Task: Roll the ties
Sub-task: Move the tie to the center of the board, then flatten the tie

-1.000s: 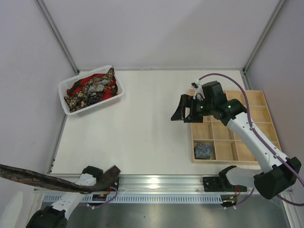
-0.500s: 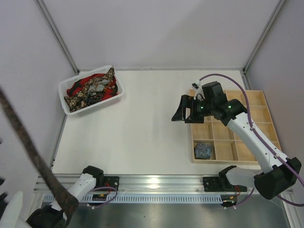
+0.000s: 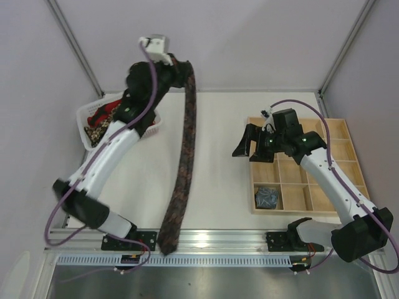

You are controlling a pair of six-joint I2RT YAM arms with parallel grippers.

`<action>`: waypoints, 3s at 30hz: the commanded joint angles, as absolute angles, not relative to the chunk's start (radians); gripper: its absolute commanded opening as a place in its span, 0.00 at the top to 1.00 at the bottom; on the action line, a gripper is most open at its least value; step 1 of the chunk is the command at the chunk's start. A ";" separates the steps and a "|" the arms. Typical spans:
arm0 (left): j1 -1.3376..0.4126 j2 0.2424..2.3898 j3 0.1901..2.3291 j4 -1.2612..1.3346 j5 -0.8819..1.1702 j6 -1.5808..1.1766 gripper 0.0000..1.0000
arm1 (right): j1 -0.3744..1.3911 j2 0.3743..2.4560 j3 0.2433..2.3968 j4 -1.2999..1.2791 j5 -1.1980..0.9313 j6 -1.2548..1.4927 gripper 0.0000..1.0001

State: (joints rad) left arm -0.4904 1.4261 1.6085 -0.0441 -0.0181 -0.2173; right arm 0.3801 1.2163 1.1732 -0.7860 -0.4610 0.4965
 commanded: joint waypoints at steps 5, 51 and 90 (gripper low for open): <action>-0.473 1.995 1.967 -0.031 0.070 -0.228 1.00 | 0.339 1.212 1.164 -0.742 -0.457 0.523 0.09; -0.816 1.919 1.307 -0.515 -0.057 -0.641 1.00 | 0.321 1.049 1.006 -0.779 -0.393 0.534 0.09; -0.262 1.088 0.856 -0.801 -0.221 -0.816 0.99 | 0.620 1.857 1.554 -0.469 -0.299 0.597 0.21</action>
